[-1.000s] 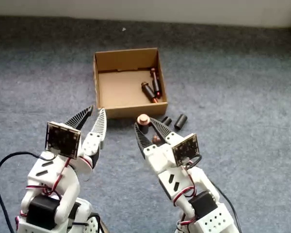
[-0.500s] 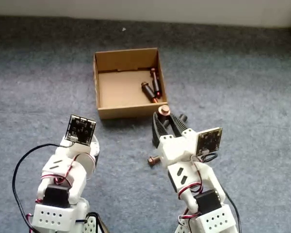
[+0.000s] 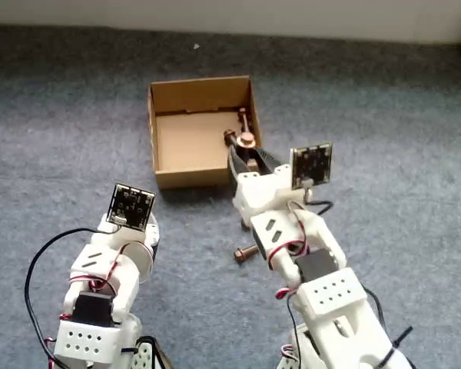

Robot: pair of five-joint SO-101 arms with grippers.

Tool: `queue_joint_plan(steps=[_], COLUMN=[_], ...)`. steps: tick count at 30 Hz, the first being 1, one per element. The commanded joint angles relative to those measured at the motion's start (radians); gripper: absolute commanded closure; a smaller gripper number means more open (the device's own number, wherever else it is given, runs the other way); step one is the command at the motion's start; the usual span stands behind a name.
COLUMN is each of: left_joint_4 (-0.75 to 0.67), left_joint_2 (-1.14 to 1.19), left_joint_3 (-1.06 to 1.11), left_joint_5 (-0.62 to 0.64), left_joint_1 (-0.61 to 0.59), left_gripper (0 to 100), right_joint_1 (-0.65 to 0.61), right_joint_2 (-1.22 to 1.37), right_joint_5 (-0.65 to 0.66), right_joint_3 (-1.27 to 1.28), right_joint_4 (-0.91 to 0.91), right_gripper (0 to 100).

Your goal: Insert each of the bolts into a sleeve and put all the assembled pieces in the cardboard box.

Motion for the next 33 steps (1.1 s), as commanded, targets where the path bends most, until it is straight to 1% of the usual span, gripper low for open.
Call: queue_joint_plan(steps=[1,9,12,14,17,19,22,24,30,32,33], left_joint_4=[-0.018,-0.018,-0.018,-0.018,-0.018,-0.018,-0.018,-0.018,-0.018,-0.018,-0.018], left_joint_2=[-0.008,-0.008,-0.008,-0.008,-0.008,-0.008,-0.008,-0.008,-0.008,-0.008,-0.008], left_joint_3=[-0.005,-0.005,-0.005,-0.005,-0.005,-0.005,-0.004,-0.004,-0.004,-0.004,-0.004], left_joint_5=[-0.009,-0.009,-0.009,-0.011,-0.061,-0.077,-0.077,-0.078,-0.078,-0.078,-0.078], left_joint_1=[-0.015,-0.015,-0.015,-0.015,-0.015,-0.015,-0.015,-0.015,-0.015,-0.015,-0.015], left_gripper=[99,99,99,99,99,99,99,99,99,99,99], right_joint_1=[-0.005,-0.004,-0.004,-0.004,-0.008,-0.010,-0.008,-0.005,-0.002,-0.002,0.001], right_joint_2=[0.249,0.734,0.863,0.906,0.912,0.903,0.828,0.743,0.495,0.447,0.440], right_joint_5=[-0.009,-0.009,-0.009,-0.009,0.028,0.044,0.081,0.092,0.087,0.084,0.060], right_joint_3=[-0.199,-0.452,-0.527,-0.562,-0.585,-0.590,-0.584,-0.584,-0.581,-0.581,-0.581], right_joint_4=[-0.131,-0.315,-0.312,-0.291,-0.194,-0.125,-0.013,0.096,0.550,0.662,0.702], right_gripper=[99.5,99.5,99.5,96.7,85.8,81.7,82.3,82.8,83.3,83.3,83.3])
